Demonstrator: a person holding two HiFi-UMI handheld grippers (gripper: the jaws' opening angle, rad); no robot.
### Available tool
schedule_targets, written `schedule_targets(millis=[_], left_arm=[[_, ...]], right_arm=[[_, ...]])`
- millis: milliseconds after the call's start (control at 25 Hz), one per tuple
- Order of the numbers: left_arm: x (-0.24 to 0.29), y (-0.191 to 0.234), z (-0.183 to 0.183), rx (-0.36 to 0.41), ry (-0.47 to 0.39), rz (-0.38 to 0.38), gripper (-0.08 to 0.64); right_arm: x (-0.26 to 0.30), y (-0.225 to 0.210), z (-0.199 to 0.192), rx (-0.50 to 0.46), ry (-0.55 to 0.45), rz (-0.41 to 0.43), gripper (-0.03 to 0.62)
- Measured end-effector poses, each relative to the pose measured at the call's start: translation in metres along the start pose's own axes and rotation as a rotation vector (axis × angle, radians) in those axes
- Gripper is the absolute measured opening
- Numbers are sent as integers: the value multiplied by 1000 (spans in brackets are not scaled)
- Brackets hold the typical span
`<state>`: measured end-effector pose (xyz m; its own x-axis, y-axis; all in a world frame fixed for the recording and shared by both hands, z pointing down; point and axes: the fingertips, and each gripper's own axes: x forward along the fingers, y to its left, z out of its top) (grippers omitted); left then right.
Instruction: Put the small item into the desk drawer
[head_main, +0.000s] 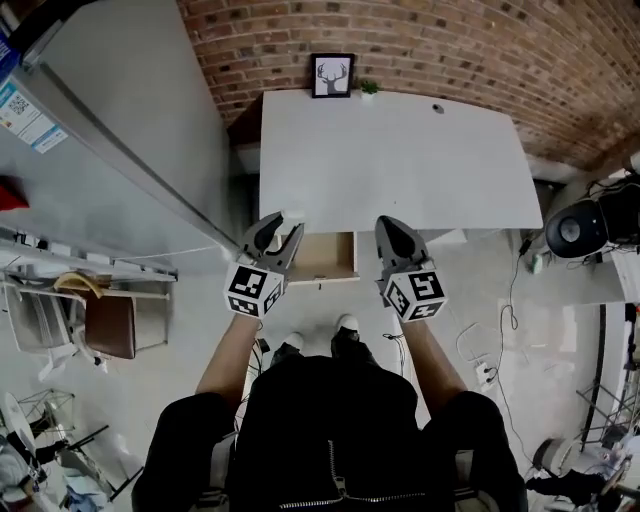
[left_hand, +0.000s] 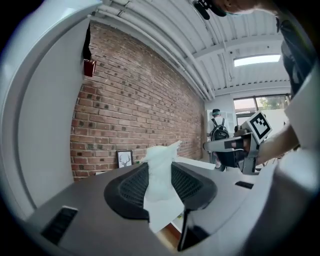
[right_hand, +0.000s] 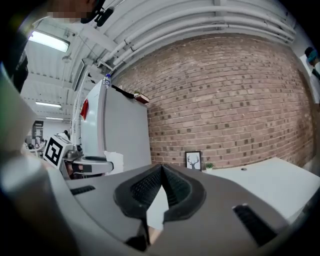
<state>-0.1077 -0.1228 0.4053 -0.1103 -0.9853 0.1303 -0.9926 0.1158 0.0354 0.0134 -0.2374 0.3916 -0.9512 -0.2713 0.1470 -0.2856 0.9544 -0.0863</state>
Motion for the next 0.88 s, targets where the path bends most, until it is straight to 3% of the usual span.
schedule_targets(millis=[440, 880], left_arm=[[4, 10, 13, -5, -7, 136, 149], [-15, 10, 8, 2, 7, 141, 149]], right_arm=[[30, -6, 8, -6, 22, 152, 8], [33, 14, 5, -18, 24, 179, 8]])
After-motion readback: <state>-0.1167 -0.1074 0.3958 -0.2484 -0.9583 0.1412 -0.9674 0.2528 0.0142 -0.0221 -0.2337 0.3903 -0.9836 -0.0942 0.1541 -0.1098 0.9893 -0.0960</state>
